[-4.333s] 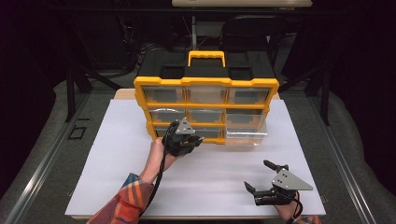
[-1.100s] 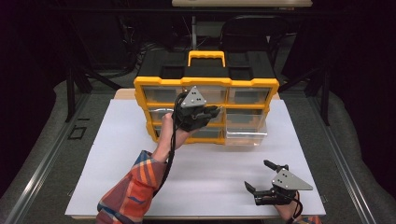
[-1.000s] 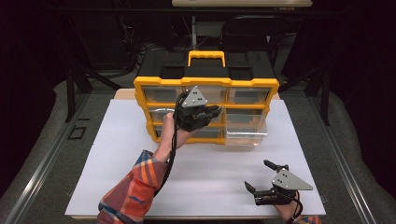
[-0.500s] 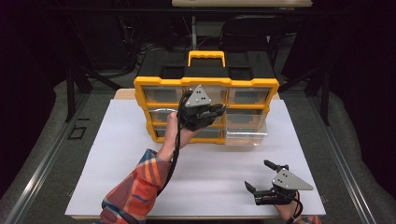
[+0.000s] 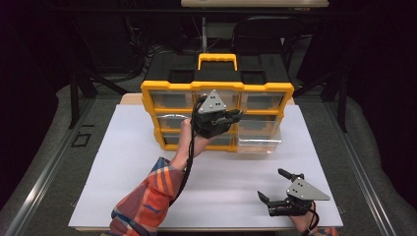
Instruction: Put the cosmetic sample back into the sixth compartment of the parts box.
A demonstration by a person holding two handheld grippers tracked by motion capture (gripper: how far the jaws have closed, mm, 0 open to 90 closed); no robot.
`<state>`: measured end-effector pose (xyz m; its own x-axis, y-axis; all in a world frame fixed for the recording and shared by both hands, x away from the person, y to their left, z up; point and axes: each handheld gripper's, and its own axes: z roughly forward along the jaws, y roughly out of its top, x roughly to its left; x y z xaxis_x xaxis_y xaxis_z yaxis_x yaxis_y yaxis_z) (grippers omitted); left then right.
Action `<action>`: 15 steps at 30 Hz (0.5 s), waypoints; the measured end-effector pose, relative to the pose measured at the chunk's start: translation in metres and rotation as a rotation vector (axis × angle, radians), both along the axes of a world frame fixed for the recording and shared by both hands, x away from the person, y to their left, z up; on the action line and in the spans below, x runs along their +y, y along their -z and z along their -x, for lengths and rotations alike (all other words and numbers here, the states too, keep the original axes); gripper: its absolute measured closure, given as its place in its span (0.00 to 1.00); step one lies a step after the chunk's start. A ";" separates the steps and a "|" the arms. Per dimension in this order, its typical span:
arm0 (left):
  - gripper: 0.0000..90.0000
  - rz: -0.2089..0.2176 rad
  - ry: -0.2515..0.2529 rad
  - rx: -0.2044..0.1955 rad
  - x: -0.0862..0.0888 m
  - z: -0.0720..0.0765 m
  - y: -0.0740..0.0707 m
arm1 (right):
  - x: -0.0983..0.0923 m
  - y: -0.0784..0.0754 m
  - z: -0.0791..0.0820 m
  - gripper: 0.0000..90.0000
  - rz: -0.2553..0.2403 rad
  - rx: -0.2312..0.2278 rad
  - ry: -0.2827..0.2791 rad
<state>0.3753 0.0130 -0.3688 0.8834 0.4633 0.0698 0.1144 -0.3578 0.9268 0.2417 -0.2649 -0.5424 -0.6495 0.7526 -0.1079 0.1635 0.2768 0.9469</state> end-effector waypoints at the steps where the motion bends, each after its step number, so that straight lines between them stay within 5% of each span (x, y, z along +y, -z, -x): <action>1: 0.90 0.001 0.002 0.001 -0.001 0.000 0.000 | 0.000 0.000 0.000 0.00 0.000 0.002 0.000; 15: 0.90 0.010 0.024 0.018 -0.007 -0.003 0.006 | 0.000 0.000 0.000 0.00 -0.002 0.002 0.000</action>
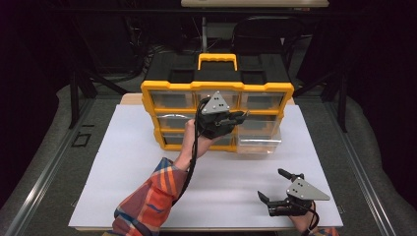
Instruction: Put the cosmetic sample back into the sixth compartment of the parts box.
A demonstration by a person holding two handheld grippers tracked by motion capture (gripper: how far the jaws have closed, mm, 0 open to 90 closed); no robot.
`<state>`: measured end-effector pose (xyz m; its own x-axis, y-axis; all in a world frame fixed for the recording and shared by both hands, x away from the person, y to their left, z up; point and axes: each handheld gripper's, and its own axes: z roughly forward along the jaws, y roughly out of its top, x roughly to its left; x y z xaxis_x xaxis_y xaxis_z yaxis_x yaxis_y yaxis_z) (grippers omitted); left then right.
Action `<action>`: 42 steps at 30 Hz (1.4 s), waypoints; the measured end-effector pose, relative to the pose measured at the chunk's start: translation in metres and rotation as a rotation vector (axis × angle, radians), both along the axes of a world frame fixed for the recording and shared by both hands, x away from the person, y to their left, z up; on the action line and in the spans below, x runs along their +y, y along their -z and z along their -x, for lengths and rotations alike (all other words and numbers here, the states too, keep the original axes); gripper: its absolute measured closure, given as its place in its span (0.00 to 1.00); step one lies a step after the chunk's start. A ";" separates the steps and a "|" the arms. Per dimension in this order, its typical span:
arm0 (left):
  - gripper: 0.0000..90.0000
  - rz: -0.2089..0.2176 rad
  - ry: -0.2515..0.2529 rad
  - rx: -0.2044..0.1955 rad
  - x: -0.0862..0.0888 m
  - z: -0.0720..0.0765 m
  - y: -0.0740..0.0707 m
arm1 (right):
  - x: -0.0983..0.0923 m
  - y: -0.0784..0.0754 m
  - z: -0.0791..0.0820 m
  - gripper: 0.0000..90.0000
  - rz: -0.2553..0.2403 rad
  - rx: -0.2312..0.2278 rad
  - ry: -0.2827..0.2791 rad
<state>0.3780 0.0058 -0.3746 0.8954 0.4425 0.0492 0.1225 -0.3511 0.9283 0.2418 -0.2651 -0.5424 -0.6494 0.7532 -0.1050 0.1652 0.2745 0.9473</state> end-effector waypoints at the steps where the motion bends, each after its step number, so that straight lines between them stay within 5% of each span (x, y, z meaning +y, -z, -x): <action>1: 0.90 0.002 0.000 0.000 0.000 0.000 0.000 | 0.000 0.000 0.000 0.00 0.000 0.000 0.000; 42: 0.90 0.037 0.034 0.051 -0.015 -0.008 0.016 | 0.000 0.000 0.000 0.00 0.004 0.002 -0.002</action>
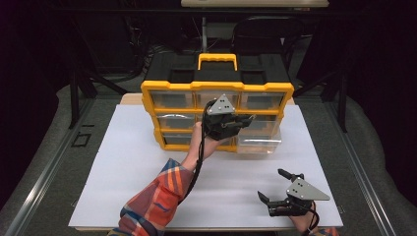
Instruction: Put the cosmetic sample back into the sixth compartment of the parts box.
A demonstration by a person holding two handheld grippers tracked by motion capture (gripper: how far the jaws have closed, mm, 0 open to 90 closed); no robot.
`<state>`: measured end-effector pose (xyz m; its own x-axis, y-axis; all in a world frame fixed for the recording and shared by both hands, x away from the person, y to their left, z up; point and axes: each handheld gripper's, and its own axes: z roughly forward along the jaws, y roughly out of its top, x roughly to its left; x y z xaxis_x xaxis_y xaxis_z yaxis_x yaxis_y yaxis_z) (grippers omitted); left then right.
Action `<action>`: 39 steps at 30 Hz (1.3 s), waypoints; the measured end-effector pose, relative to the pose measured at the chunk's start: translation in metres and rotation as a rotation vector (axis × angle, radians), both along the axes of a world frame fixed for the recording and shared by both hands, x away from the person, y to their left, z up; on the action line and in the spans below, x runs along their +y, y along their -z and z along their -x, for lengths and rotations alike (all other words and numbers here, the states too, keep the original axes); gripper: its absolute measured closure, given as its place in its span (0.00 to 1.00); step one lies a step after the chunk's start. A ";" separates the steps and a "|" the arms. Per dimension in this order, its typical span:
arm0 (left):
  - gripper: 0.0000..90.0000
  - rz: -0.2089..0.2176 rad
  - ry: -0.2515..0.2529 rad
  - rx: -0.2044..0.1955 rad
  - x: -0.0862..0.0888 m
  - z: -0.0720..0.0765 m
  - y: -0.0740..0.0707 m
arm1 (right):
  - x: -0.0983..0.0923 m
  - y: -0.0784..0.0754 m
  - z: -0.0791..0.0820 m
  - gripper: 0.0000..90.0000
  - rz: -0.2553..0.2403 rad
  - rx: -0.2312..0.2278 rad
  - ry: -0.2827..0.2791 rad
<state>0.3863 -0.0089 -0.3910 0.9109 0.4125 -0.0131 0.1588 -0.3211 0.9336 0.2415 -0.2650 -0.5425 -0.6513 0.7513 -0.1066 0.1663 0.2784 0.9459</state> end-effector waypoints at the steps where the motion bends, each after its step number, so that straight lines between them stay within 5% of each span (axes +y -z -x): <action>1: 0.90 -0.001 0.001 0.001 0.000 0.000 0.000 | 0.000 0.000 0.000 0.00 0.001 -0.001 0.000; 28: 0.89 -0.056 0.003 0.005 -0.011 -0.004 0.011 | 0.000 0.000 0.000 0.00 0.000 0.003 -0.002; 35: 0.47 -0.041 -0.008 0.006 -0.002 0.000 0.006 | 0.000 0.000 0.000 0.00 0.000 0.003 -0.002; 39: 0.26 -0.044 0.014 -0.060 0.007 0.009 -0.001 | 0.001 0.000 -0.001 0.00 0.002 0.004 -0.002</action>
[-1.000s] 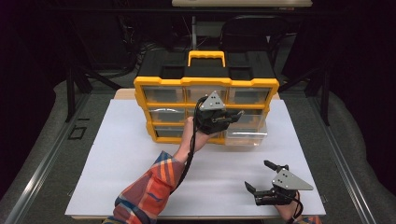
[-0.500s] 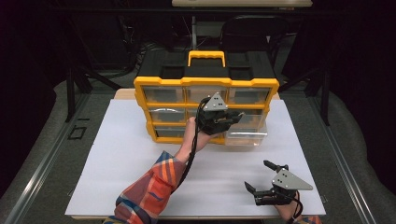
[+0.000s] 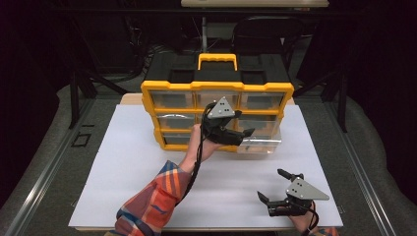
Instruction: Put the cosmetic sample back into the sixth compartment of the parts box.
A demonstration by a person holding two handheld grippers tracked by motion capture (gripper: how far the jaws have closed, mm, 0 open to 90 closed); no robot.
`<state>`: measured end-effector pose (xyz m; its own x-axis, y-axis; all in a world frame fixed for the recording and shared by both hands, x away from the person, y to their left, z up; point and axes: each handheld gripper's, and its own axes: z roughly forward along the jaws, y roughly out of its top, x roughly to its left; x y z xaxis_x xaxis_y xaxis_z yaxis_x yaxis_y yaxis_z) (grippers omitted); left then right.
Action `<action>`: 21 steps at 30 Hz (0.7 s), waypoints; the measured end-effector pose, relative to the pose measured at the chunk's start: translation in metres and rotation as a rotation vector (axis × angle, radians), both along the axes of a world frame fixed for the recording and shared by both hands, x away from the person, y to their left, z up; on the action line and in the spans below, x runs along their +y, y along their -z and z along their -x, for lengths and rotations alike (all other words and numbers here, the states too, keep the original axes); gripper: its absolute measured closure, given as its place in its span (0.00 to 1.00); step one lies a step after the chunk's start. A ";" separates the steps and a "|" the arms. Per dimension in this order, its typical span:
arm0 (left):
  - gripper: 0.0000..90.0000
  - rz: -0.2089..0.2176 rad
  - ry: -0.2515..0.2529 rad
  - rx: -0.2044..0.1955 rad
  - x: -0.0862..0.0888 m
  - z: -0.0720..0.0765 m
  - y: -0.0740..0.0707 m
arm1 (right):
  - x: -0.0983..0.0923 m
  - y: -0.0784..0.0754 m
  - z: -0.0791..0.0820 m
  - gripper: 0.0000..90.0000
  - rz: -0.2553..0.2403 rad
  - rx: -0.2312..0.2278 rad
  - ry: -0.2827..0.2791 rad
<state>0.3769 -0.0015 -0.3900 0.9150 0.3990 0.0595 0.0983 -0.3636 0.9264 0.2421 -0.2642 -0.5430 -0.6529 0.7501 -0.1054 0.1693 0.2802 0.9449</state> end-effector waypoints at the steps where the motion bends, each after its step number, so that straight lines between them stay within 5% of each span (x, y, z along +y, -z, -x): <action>1: 0.21 0.000 0.000 -0.005 0.002 0.002 -0.001 | 0.000 0.000 0.000 0.00 0.002 0.000 -0.001; 11: 0.04 -0.022 -0.064 -0.027 0.034 0.015 0.001 | 0.001 0.000 0.000 0.00 0.004 -0.001 -0.003; 21: 0.00 -0.042 -0.130 -0.040 0.066 0.025 0.008 | 0.000 0.000 0.000 0.00 0.001 0.002 -0.002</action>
<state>0.3518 0.0645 -0.3982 0.8525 0.5101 0.1140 0.1103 -0.3888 0.9147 0.2424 -0.2638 -0.5429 -0.6548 0.7485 -0.1049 0.1701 0.2812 0.9444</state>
